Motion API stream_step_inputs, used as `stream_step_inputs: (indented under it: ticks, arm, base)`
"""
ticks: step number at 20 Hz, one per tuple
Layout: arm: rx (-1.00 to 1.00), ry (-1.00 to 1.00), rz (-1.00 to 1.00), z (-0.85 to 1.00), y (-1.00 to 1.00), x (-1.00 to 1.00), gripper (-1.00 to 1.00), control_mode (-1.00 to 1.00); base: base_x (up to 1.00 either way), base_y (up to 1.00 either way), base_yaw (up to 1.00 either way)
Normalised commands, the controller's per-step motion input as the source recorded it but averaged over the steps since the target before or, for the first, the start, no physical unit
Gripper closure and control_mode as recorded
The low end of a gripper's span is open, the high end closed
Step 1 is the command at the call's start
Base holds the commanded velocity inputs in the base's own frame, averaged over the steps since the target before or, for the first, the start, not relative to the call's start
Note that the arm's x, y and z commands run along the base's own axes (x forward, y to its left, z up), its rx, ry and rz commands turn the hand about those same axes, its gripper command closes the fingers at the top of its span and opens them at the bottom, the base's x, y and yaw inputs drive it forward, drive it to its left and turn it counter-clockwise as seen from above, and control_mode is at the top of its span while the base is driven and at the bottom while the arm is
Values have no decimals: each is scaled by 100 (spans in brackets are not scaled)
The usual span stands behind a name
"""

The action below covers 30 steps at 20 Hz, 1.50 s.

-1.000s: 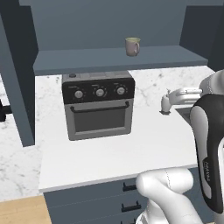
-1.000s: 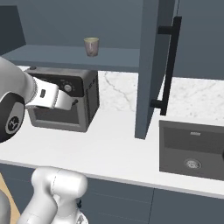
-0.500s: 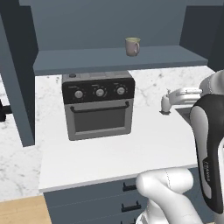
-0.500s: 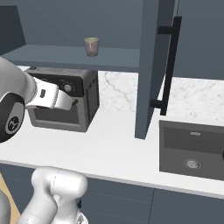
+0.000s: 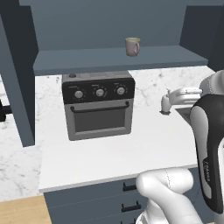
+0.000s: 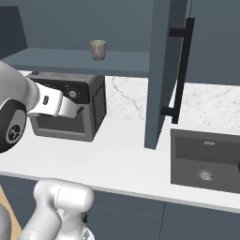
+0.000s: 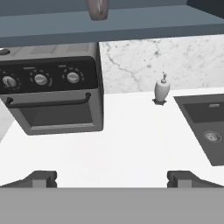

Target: Gather all objects into one cabinet and sort the glasses and bowls to opposite sides.

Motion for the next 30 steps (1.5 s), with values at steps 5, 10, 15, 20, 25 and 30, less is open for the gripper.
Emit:
stream_step_inputs:
  ticks: [5, 10, 15, 20, 25, 30]
  arm:
    - [0, 0, 0, 0, 0, 0, -100, 100]
    - [0, 0, 0, 0, 0, 0, -100, 100]
    - [0, 0, 0, 2, 0, 1, -100, -100]
    - [-4, -2, 0, 51, 1, 7, -100, -100]
    - [-9, -5, 0, 57, 2, 10, -100, -100]
    - [-5, -2, 0, 33, 0, 43, -100, -100]
  base:
    - [11, 0, 0]
    - [4, 0, 0]
    - [0, 0, 0]
    - [0, 0, 0]
    - [0, 0, 0]
    - [0, 0, 0]
